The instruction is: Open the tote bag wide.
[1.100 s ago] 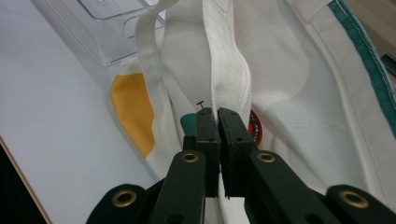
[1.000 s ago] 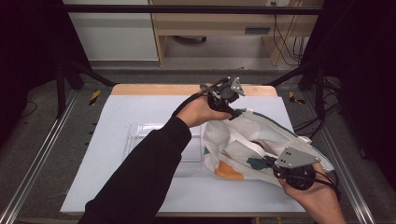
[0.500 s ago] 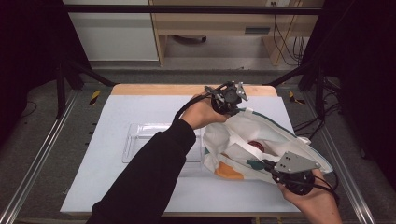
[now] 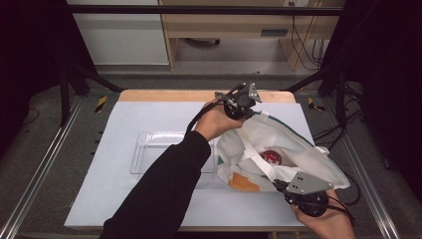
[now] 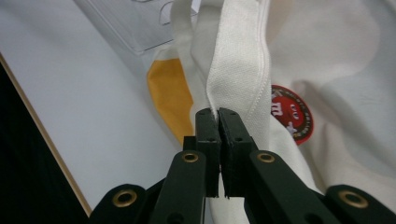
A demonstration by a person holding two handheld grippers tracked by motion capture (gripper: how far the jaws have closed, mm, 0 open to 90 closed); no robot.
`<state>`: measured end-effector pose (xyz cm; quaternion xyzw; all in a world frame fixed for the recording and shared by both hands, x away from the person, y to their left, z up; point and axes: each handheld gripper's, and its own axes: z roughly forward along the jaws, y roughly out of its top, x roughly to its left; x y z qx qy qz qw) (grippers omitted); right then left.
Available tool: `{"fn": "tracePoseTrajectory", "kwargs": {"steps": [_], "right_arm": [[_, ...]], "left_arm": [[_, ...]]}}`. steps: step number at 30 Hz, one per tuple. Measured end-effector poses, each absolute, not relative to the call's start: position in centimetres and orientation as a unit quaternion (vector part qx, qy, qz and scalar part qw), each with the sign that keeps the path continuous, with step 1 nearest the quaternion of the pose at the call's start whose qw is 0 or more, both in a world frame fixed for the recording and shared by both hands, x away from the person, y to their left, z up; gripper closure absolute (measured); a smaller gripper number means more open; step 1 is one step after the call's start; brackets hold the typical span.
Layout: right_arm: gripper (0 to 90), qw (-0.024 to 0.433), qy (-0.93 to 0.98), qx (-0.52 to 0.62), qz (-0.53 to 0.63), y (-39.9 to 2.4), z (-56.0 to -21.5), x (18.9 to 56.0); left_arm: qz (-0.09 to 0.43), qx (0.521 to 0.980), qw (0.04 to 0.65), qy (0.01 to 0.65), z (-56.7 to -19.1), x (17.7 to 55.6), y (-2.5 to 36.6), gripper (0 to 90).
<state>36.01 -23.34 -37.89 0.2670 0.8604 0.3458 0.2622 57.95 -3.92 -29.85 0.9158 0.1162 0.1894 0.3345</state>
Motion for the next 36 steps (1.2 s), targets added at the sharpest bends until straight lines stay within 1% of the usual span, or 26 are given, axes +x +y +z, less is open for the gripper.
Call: {"fn": "tracePoseTrajectory", "kwargs": {"steps": [14,30,36], "right_arm": [[88.6,0.228,0.876,0.243,0.348,-21.9,-41.5,35.0],[89.0,0.204,0.879,0.256,0.348,-21.5,-44.1,34.9],[88.9,0.200,0.876,0.260,0.352,-21.7,-44.3,34.9]], "left_arm": [[0.207,0.900,0.354,0.150,-30.8,58.9,-2.9,88.5],[0.208,0.897,0.357,0.158,-32.1,59.3,-2.8,88.6],[0.205,0.896,0.358,0.163,-32.6,59.4,-2.7,88.6]]}}
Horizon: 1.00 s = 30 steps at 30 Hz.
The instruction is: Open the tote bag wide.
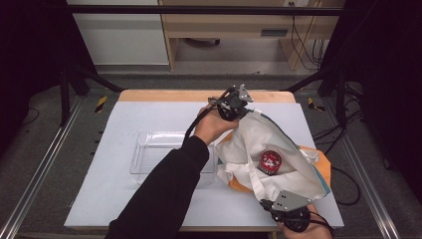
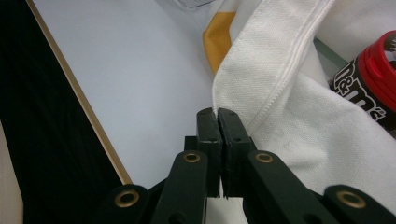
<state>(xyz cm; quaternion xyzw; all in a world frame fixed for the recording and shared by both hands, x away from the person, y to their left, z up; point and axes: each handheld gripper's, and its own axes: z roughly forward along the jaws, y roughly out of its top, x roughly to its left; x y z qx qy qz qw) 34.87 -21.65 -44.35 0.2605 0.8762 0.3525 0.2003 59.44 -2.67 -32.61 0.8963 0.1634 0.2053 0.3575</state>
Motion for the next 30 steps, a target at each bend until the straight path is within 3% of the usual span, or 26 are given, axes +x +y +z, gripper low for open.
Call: {"fn": "tracePoseTrajectory", "kwargs": {"steps": [30], "right_arm": [[85.5,0.188,0.870,0.278,0.360,-21.9,-44.5,35.1]], "left_arm": [[0.195,0.900,0.350,0.172,-35.3,59.0,-2.1,88.4]]}}
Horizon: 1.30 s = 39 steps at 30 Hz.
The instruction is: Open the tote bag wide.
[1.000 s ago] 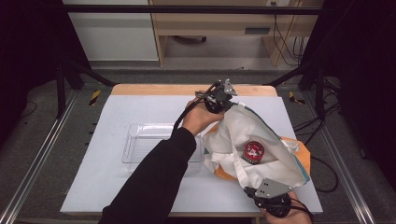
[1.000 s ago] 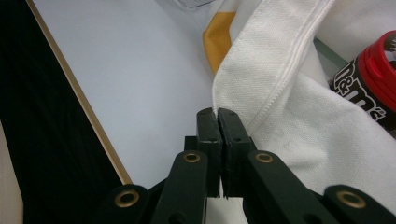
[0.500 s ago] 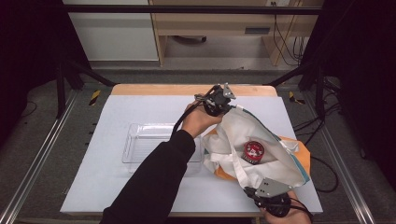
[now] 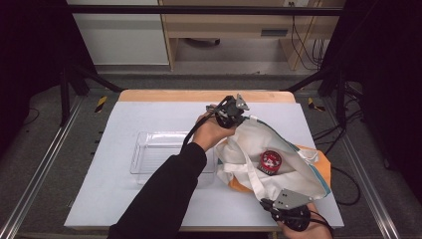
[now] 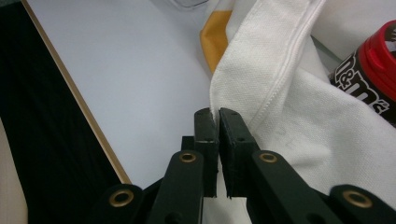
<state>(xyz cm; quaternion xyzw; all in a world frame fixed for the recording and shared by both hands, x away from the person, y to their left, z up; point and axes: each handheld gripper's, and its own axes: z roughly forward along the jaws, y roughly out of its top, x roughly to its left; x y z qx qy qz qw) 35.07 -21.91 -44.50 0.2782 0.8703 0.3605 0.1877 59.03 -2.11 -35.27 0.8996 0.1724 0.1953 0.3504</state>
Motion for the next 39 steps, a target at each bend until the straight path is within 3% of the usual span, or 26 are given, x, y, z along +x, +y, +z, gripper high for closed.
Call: {"fn": "tracePoseTrajectory", "kwargs": {"steps": [4,6,8,10,19,29,39], "right_arm": [[78.6,0.187,0.866,0.282,0.368,-22.2,-44.2,35.1],[68.0,0.190,0.859,0.291,0.377,-22.7,-43.7,35.0],[64.5,0.191,0.856,0.294,0.381,-22.8,-43.4,35.0],[54.3,0.194,0.849,0.302,0.387,-23.0,-42.7,34.8],[35.8,0.226,0.835,0.317,0.389,-23.3,-40.6,34.3],[41.1,0.270,0.816,0.328,0.392,-24.6,-37.7,34.3],[57.2,0.305,0.805,0.341,0.377,-26.8,-34.4,35.4]], "left_arm": [[0.202,0.900,0.346,0.170,-35.1,58.6,-2.1,83.9],[0.215,0.899,0.346,0.163,-34.7,57.9,-2.0,69.6],[0.221,0.897,0.347,0.163,-34.4,57.6,-1.9,64.5],[0.230,0.891,0.355,0.165,-34.0,57.0,-1.7,51.4],[0.256,0.872,0.385,0.159,-32.0,53.3,0.4,39.7],[0.255,0.866,0.406,0.142,-31.7,49.0,2.1,37.5],[0.229,0.876,0.406,0.126,-34.8,45.3,1.9,36.4]]}}
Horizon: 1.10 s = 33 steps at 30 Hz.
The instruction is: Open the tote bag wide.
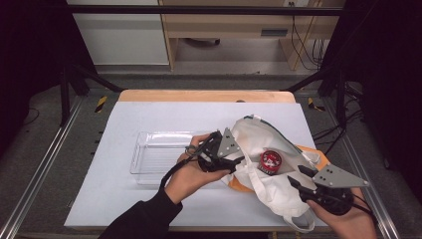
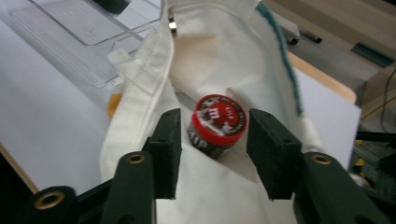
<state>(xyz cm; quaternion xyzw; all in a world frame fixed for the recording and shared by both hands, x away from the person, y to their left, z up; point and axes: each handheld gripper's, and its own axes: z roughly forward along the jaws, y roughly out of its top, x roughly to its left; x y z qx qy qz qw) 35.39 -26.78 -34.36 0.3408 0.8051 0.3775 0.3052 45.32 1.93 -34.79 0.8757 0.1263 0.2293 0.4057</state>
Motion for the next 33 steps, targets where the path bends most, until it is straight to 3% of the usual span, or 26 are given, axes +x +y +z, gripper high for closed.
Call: {"fn": "tracePoseTrajectory", "kwargs": {"steps": [8,14,16,24,27,32,33], "right_arm": [[59.3,0.324,0.804,0.342,0.362,-28.4,-32.2,37.6],[44.0,0.294,0.823,0.364,0.323,-29.4,-33.9,40.7],[43.5,0.288,0.825,0.369,0.316,-29.5,-34.4,41.2],[54.1,0.286,0.824,0.372,0.317,-30.0,-35.3,41.5],[59.3,0.287,0.823,0.372,0.320,-30.2,-35.3,41.5],[66.4,0.286,0.828,0.369,0.312,-30.3,-35.7,41.8],[67.4,0.286,0.829,0.369,0.307,-30.3,-35.8,41.9]], "left_arm": [[0.206,0.876,0.415,0.134,-37.1,44.2,1.8,35.3],[0.187,0.879,0.413,0.146,-38.7,44.2,0.9,33.7],[0.185,0.882,0.408,0.147,-39.1,44.2,0.5,33.6],[0.160,0.877,0.426,0.157,-39.5,44.1,-0.9,33.7],[0.174,0.877,0.419,0.157,-39.6,44.0,-1.4,34.1],[0.156,0.881,0.414,0.167,-40.3,44.6,-2.0,44.9],[0.161,0.882,0.411,0.166,-40.5,44.7,-2.0,50.6]]}}
